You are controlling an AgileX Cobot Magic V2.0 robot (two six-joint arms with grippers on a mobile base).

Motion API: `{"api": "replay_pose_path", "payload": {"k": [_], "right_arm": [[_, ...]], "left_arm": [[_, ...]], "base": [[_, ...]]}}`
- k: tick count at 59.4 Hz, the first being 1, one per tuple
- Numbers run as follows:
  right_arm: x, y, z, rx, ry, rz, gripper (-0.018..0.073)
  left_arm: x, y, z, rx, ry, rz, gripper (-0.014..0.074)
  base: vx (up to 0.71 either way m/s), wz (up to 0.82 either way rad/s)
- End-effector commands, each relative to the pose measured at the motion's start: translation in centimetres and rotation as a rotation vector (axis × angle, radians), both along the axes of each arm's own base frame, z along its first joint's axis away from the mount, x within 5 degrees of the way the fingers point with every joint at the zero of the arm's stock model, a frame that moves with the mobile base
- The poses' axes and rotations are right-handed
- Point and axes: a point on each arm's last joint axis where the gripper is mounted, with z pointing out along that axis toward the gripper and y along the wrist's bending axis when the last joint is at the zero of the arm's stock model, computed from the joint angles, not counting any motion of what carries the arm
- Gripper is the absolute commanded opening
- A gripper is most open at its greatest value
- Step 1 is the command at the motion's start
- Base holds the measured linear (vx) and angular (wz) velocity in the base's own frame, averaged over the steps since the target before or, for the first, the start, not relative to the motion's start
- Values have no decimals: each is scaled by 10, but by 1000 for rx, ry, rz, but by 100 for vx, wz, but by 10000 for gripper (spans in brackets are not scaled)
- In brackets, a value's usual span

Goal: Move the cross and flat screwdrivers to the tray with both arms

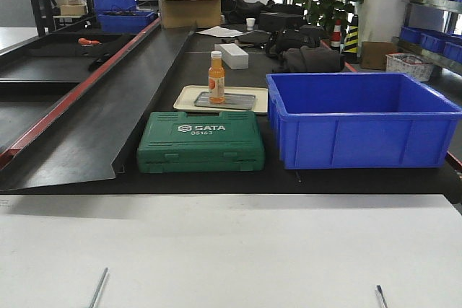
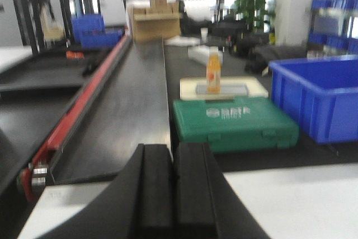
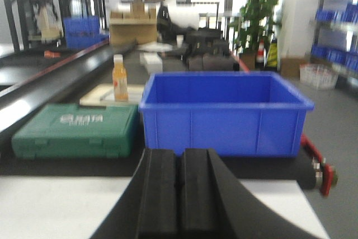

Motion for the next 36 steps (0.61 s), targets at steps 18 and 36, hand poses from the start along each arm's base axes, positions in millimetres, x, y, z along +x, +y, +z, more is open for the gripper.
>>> {"api": "replay_pose_path", "payload": {"k": [18, 36], "right_arm": [[17, 0, 4, -1, 19, -3, 153], [17, 0, 5, 7, 9, -2, 617]], "left_arm": [[29, -2, -3, -17, 40, 1, 125], [31, -2, -6, -16, 61, 0, 472]], "base": [[0, 0], [0, 0]]}}
